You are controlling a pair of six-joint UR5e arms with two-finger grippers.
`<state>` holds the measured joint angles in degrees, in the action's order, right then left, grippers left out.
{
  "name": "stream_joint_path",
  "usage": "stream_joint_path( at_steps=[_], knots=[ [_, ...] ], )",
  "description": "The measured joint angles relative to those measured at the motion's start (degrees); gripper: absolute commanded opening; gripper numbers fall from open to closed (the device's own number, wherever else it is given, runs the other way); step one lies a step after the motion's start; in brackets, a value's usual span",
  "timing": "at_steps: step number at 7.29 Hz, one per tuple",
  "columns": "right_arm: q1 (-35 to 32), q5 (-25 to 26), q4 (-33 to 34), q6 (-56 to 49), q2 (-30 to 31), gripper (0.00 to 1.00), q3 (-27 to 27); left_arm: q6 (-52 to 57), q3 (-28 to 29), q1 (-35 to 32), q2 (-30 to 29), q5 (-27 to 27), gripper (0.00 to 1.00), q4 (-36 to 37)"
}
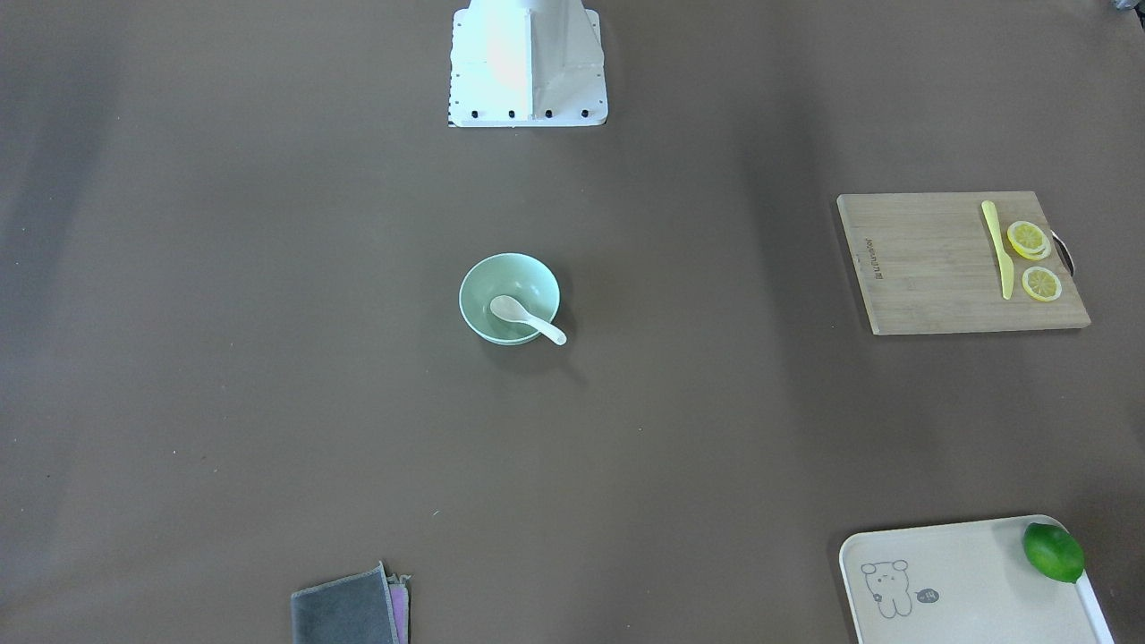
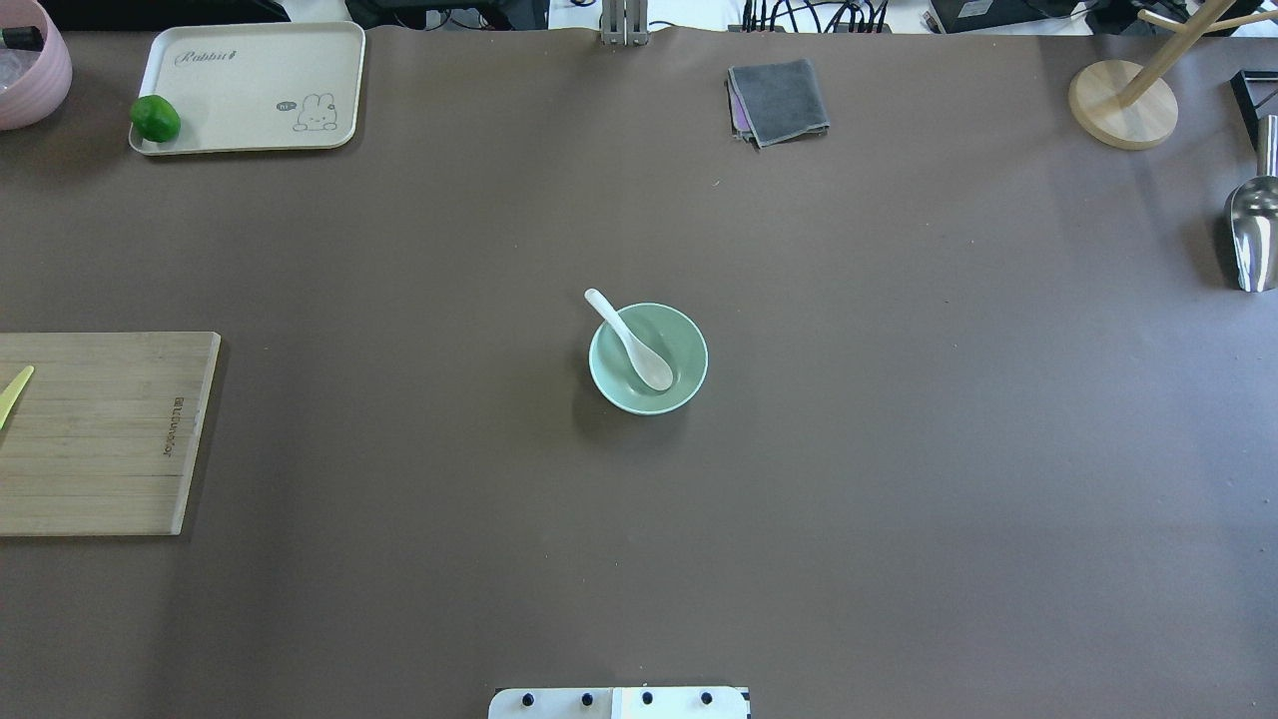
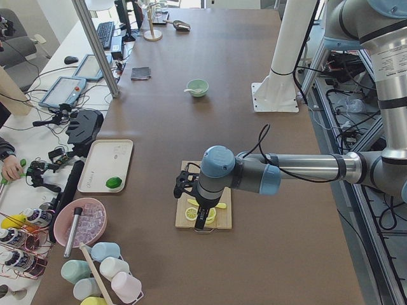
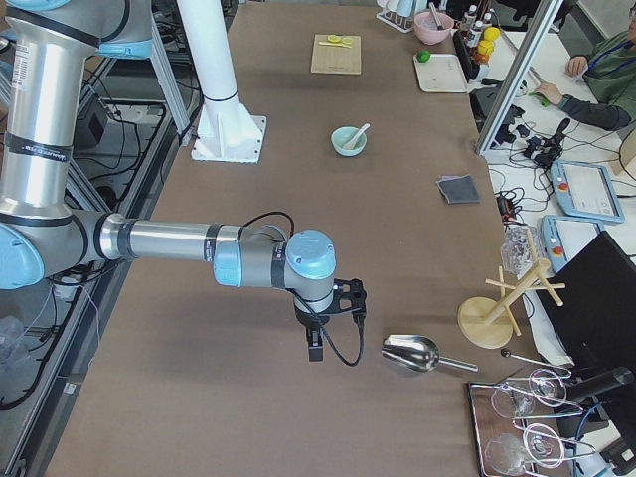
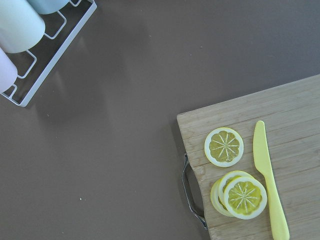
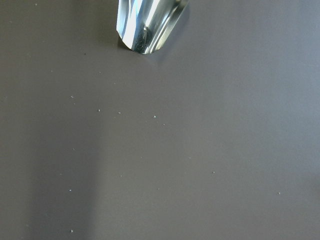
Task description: Place spoon in bowl
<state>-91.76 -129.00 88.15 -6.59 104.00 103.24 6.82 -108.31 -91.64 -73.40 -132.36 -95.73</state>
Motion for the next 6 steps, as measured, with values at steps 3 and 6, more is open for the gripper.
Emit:
stream_joint_path(
  at_steps=[3,6],
  knots=[
    [0.0,-1.97,0.06,0.07,0.3,1.0,-0.17,0.13,-1.37,-0.21,-0.5,-0.05,0.98,5.13],
    [0.0,-3.7,-0.05,0.09,0.56,1.0,-0.14,0.2,-1.6,-0.35,-0.52,-0.24,0.98,5.23]
  ],
)
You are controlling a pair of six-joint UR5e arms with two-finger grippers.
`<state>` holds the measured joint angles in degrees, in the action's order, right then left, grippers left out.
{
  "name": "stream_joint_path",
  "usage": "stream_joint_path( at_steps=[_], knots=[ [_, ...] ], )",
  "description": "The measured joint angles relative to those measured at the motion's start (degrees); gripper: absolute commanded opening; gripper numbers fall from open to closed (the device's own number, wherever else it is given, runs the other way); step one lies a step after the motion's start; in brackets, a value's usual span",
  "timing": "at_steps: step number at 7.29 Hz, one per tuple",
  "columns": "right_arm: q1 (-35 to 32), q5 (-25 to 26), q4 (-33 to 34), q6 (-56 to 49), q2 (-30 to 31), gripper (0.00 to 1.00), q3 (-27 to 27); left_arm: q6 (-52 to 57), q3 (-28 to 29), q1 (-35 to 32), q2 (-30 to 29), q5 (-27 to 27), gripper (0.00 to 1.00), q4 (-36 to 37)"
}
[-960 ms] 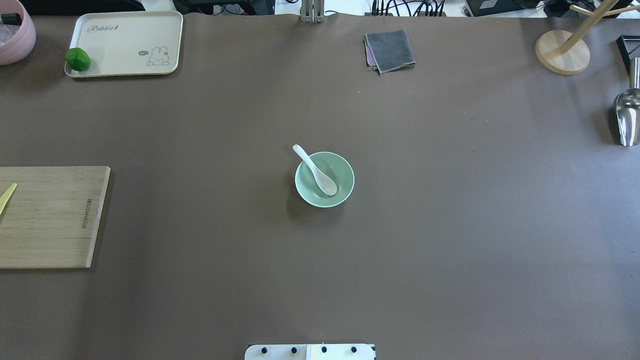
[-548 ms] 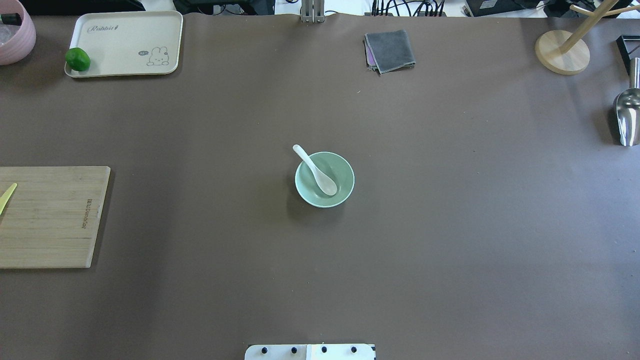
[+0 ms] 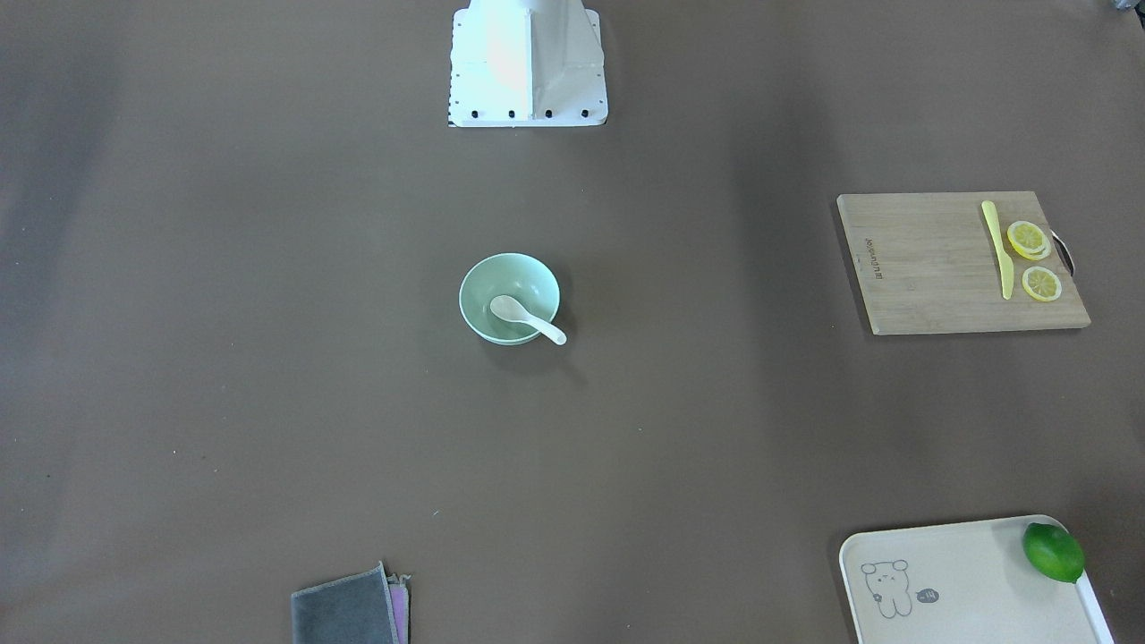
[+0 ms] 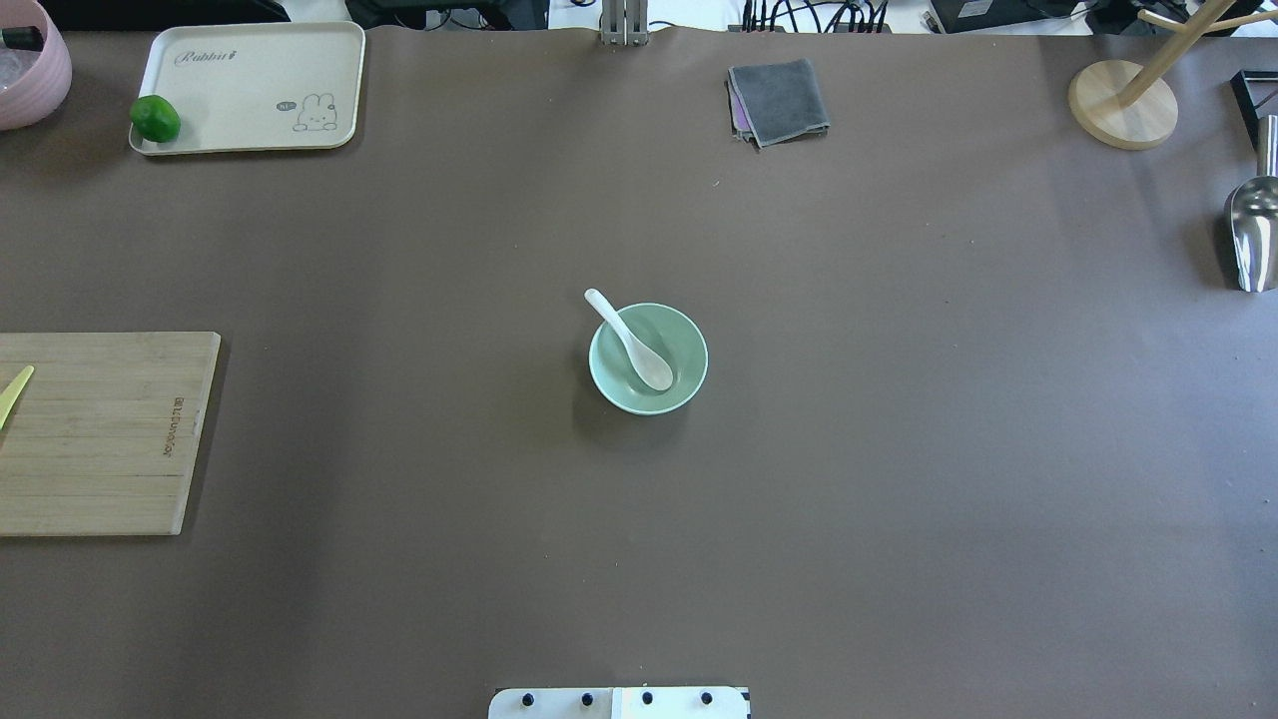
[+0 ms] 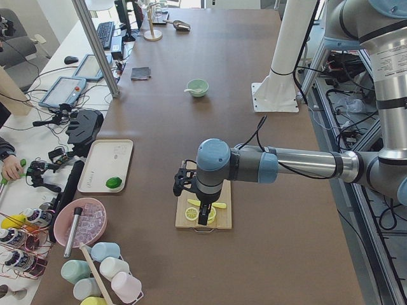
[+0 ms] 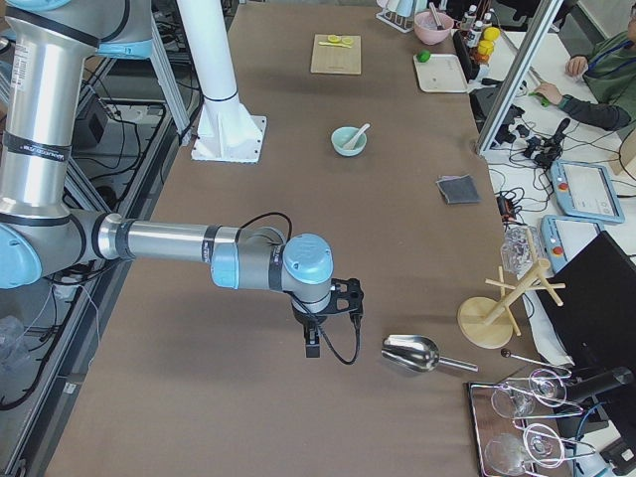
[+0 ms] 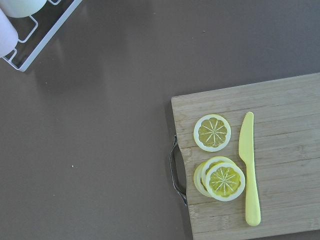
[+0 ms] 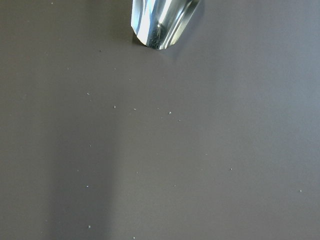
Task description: Place spoon in bowl
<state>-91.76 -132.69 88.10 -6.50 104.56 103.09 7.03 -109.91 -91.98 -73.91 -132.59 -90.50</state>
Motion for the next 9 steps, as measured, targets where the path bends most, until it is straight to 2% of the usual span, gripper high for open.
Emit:
stream_joint_path(
  at_steps=[9],
  knots=[
    [0.0,-2.66,-0.21,-0.3,2.96,1.0,0.41,0.0,-0.52,-0.04,0.87,-0.12,0.98,-1.43]
  ],
)
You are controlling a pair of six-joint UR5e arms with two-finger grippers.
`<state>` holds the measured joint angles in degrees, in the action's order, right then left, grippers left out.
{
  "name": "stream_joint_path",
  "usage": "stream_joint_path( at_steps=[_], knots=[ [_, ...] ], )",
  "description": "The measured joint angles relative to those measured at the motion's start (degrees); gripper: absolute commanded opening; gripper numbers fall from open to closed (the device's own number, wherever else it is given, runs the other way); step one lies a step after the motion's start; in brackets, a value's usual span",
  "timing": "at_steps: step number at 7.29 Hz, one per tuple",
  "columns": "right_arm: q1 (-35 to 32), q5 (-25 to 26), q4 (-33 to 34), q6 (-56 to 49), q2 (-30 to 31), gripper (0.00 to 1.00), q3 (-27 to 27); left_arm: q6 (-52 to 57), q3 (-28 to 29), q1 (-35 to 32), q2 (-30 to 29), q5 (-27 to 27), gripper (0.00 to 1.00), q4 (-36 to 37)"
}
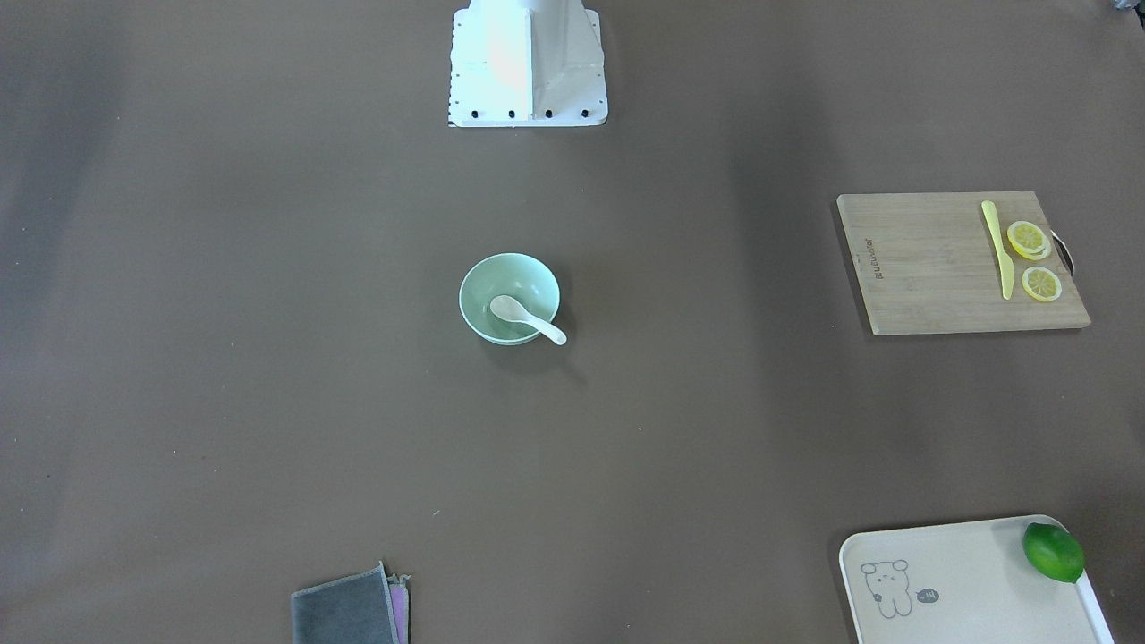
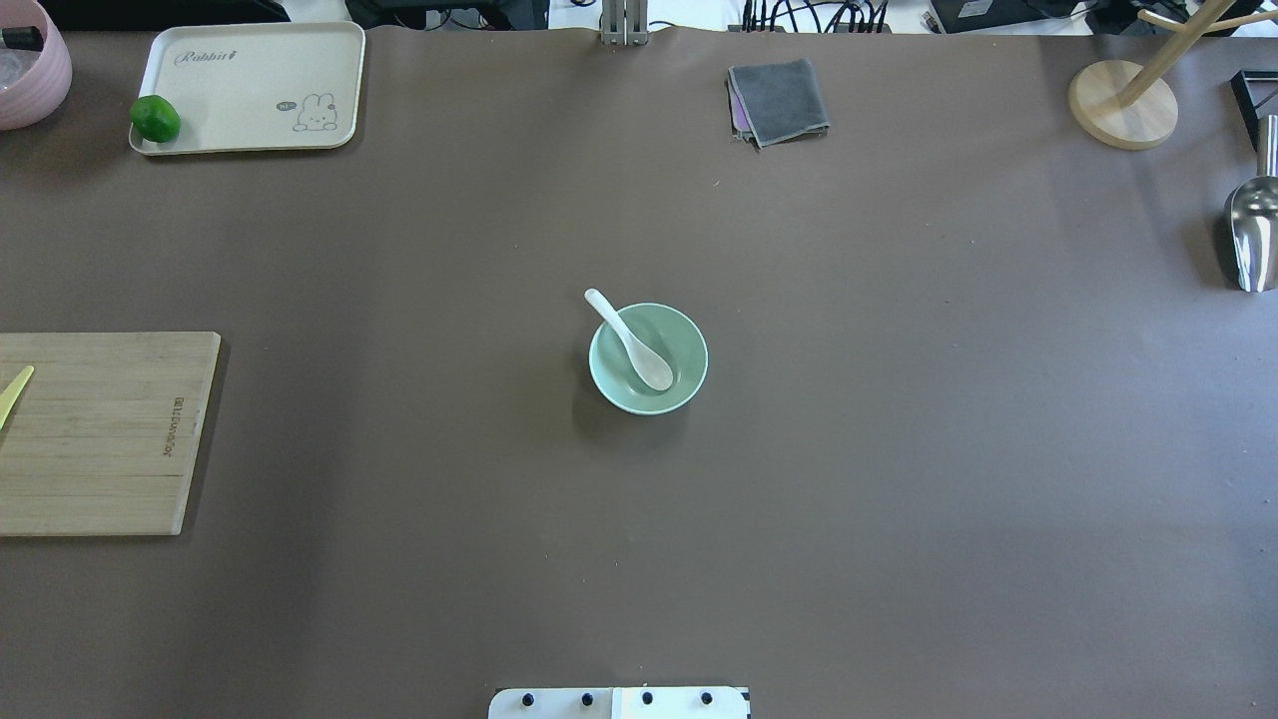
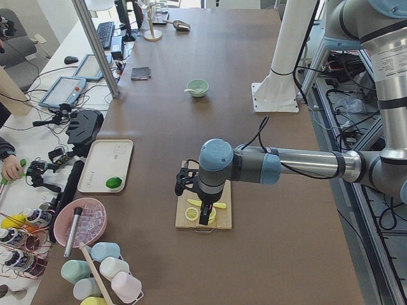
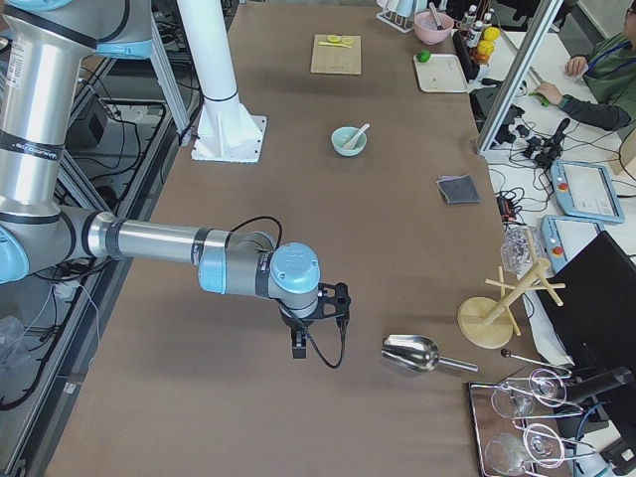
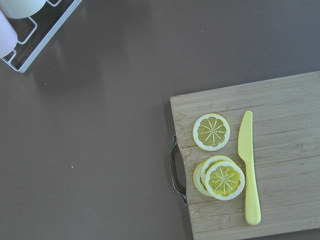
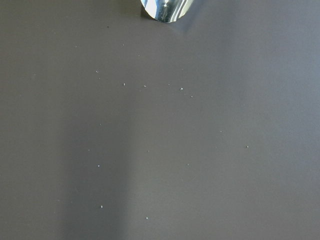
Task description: Place spoon in bowl
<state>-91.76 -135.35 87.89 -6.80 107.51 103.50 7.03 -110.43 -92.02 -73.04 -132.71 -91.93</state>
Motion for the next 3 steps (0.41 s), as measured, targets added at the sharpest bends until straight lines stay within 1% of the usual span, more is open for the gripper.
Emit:
stream_joint_path(
  at_steps=[3],
  knots=[
    [0.0,-0.41,0.0,-0.05,0.19,1.0,0.03,-0.04,-1.14,0.0,0.0,0.0,0.98,0.05]
  ],
)
